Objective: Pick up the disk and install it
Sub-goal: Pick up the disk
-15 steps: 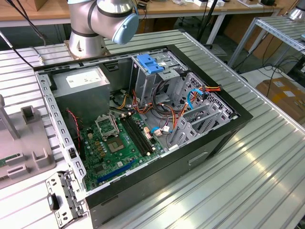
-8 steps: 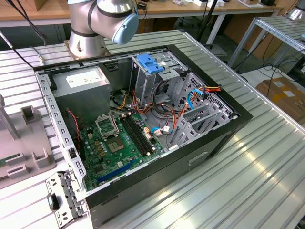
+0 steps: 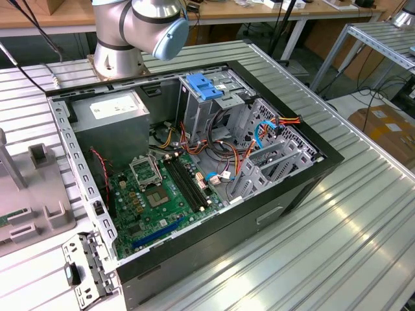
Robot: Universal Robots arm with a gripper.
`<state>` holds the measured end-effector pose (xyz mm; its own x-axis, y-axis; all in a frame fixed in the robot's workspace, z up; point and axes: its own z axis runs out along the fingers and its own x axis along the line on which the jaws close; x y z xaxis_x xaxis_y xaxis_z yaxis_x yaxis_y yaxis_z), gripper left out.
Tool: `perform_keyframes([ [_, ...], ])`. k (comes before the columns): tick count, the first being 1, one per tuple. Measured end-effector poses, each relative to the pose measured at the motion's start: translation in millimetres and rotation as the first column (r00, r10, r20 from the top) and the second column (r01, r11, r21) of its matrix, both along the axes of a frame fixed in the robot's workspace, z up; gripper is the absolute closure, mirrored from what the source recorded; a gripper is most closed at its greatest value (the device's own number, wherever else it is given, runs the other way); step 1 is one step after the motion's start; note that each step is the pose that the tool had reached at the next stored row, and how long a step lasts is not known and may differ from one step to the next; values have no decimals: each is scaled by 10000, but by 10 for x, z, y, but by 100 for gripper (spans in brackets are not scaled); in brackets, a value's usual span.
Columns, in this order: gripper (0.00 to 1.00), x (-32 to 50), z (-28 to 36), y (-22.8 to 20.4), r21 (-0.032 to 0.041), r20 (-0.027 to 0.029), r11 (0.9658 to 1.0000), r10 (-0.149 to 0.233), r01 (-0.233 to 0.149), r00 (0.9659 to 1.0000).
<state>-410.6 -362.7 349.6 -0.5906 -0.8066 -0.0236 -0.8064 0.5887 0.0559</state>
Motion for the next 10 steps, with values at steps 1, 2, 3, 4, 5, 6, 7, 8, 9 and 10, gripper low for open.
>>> perform_keyframes([
  [1, 89, 0, 0, 0, 0, 0, 9999, 107, -107, 9999],
  [2, 89, 0, 0, 0, 0, 0, 9998, 203, -203, 9998],
  [3, 89, 0, 0, 0, 0, 0, 9995, 306, -306, 9995],
  [4, 89, 0, 0, 0, 0, 0, 9992, 403, -403, 9992],
  [5, 89, 0, 0, 0, 0, 0, 9988, 498, -498, 9988],
  [6, 89, 0, 0, 0, 0, 0, 9983, 588, -588, 9983],
  [7, 89, 0, 0, 0, 0, 0, 9976, 691, -691, 9976],
  [8, 89, 0, 0, 0, 0, 0, 9969, 784, -784, 9969],
  [9, 89, 0, 0, 0, 0, 0, 9961, 884, -884, 9961],
  [10, 89, 0, 0, 0, 0, 0, 9952, 983, -983, 9952],
])
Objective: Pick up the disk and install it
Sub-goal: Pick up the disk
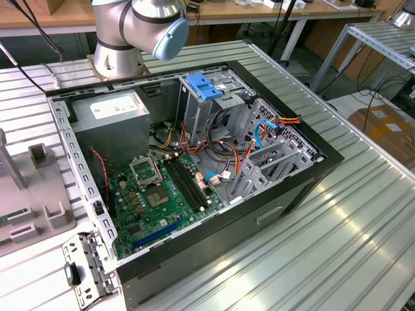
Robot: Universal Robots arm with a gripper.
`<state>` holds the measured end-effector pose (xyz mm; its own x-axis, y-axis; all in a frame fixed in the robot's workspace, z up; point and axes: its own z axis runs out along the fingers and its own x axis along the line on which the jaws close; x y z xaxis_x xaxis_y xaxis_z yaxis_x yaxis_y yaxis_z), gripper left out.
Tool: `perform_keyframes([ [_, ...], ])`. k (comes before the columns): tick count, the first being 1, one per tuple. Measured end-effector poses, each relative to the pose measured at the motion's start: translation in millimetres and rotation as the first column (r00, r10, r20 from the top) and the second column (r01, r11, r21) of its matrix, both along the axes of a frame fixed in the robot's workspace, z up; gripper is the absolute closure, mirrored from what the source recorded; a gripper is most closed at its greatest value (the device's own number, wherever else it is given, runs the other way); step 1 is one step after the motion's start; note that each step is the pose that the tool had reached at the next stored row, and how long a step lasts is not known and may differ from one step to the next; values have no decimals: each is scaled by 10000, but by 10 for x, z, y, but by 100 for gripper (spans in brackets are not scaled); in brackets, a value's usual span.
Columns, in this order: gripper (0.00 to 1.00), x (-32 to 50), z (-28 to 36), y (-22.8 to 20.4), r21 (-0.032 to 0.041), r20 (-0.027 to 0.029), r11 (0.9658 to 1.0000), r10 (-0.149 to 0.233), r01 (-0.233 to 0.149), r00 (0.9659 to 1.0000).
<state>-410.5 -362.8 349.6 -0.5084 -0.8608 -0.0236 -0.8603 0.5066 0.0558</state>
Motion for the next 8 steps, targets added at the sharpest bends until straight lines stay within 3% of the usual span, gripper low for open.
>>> perform_keyframes([
  [5, 89, 0, 0, 0, 0, 0, 9975, 702, -702, 9975],
  [8, 89, 0, 0, 0, 0, 1, 9932, 1162, -1162, 9932],
])
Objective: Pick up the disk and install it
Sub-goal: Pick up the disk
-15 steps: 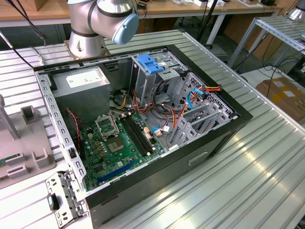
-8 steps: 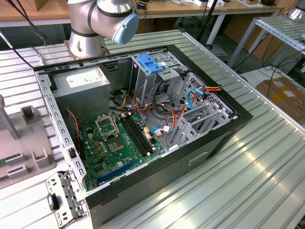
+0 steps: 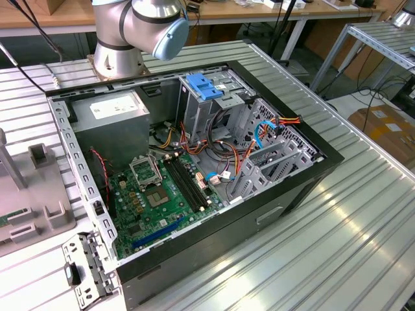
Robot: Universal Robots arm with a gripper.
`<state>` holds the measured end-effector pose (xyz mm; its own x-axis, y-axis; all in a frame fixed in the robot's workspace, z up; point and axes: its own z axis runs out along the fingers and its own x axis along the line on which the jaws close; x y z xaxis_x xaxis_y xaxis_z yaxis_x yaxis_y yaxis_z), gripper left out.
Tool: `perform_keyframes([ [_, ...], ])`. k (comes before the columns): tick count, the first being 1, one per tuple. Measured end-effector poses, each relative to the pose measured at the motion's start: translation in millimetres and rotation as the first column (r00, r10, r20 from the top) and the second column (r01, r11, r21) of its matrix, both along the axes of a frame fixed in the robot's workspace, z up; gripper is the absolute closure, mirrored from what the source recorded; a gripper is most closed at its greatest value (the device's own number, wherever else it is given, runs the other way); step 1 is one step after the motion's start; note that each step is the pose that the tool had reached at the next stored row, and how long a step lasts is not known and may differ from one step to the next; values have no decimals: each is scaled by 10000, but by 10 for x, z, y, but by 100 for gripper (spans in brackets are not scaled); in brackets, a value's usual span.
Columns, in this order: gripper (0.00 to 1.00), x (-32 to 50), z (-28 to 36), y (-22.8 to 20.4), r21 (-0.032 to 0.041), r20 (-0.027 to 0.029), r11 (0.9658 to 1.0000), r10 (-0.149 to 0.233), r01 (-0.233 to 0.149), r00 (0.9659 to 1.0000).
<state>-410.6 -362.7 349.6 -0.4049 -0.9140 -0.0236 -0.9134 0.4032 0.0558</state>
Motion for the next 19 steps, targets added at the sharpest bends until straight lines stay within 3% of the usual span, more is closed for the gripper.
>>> perform_keyframes([
  [4, 89, 0, 0, -1, 0, -1, 9991, 432, -432, 9991],
  [9, 89, 0, 0, 0, 0, -1, 9953, 963, -963, 9953],
  [11, 89, 0, 0, 0, 0, 0, 9905, 1376, -1376, 9905],
  [19, 89, 0, 0, 0, 0, 0, 9739, 2269, -2269, 9739],
])
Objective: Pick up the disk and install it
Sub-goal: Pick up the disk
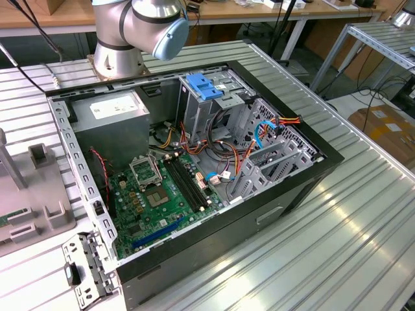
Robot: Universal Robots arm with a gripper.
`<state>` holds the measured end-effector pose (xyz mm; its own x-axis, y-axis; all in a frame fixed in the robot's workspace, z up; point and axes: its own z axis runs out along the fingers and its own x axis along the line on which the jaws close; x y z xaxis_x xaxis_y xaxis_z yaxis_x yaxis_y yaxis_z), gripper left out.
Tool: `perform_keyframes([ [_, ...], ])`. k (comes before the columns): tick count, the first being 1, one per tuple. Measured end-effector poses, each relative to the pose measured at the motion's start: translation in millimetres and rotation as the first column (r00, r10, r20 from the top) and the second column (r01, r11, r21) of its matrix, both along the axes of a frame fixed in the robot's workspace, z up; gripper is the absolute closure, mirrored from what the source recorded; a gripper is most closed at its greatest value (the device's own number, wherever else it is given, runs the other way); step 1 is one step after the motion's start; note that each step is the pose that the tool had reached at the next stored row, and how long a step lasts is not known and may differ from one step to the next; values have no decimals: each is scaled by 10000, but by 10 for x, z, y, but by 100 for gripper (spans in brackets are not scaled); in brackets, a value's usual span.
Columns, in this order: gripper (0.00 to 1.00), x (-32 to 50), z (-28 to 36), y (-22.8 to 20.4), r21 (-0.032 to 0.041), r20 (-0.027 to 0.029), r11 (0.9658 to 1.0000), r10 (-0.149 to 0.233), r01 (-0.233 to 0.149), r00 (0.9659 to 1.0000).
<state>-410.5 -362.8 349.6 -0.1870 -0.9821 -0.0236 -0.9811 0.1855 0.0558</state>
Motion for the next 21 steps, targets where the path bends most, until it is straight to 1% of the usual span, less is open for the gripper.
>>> perform_keyframes([
  [1, 89, 0, 0, 0, 0, 0, 9999, 156, -156, 9999],
  [5, 89, 0, 0, 0, 0, -1, 9986, 527, -527, 9986],
  [9, 89, 0, 0, 0, 0, 0, 9958, 919, -919, 9958],
  [11, 89, 0, 0, 0, 0, 0, 9923, 1237, -1237, 9923],
  [13, 89, 0, 0, 0, 0, 0, 9899, 1419, -1419, 9899],
  [15, 89, 0, 0, 0, 0, 0, 9865, 1636, -1636, 9865],
  [19, 89, 0, 0, 0, 0, 0, 9786, 2059, -2059, 9786],
  [21, 89, 0, 0, 0, 0, 1, 9737, 2278, -2278, 9737],
])
